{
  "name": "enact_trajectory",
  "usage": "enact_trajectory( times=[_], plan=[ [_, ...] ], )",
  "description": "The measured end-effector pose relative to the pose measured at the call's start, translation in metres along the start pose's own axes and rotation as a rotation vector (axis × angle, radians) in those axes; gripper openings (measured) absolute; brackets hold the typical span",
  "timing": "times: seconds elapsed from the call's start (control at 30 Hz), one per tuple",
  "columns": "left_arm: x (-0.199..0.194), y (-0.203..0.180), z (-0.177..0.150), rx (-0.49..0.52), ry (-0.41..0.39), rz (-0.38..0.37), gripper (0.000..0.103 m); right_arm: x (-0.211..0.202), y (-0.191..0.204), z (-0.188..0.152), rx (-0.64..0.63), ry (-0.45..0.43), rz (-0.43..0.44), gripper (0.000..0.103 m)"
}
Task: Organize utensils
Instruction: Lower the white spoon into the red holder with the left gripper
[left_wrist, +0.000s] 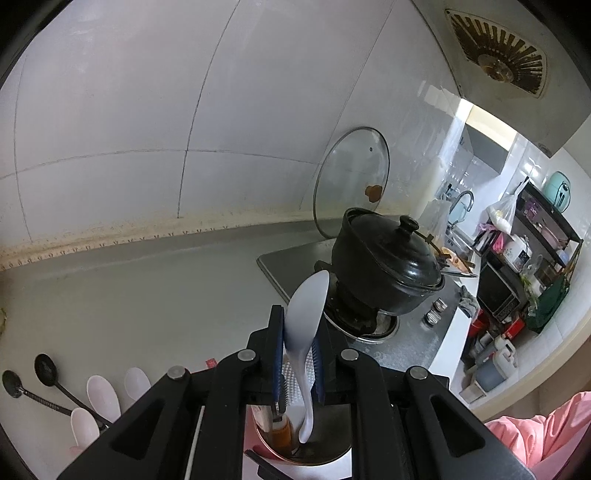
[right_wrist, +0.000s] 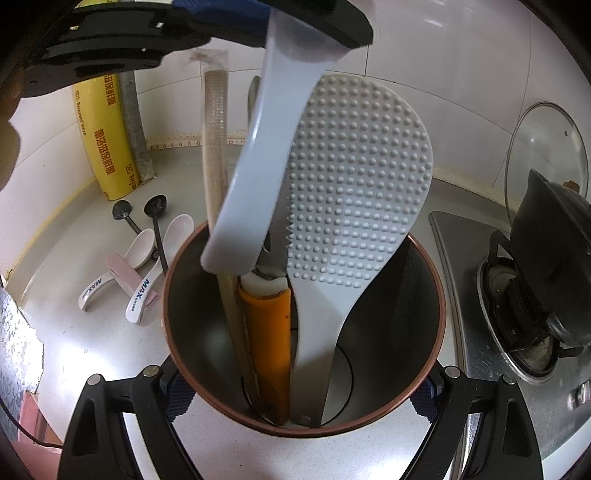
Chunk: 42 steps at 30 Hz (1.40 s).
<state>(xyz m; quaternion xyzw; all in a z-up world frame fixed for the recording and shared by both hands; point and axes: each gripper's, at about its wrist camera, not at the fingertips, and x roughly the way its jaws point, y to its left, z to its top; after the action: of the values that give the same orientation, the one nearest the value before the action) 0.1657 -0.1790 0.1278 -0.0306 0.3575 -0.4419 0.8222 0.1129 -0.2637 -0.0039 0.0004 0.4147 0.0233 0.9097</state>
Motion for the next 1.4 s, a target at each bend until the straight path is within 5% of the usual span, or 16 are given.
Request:
enact_trajectory(
  times=[1.17,1.3,1.4],
  plan=[
    [-0.003,-0.010,0.004,0.047,-0.075,-0.018,0.014,0.004,0.005,0.004,-0.010,0.001,0.000,0.093],
    [-0.007,-0.011,0.001,0.052,-0.084,-0.037,0.034,0.004,0.005,0.003,-0.010,0.001,0.000,0.093],
    [-0.011,-0.013,-0.002,0.064,-0.089,-0.030,0.034,0.004,0.004,0.003,-0.011,0.001,0.000,0.093]
  ],
)
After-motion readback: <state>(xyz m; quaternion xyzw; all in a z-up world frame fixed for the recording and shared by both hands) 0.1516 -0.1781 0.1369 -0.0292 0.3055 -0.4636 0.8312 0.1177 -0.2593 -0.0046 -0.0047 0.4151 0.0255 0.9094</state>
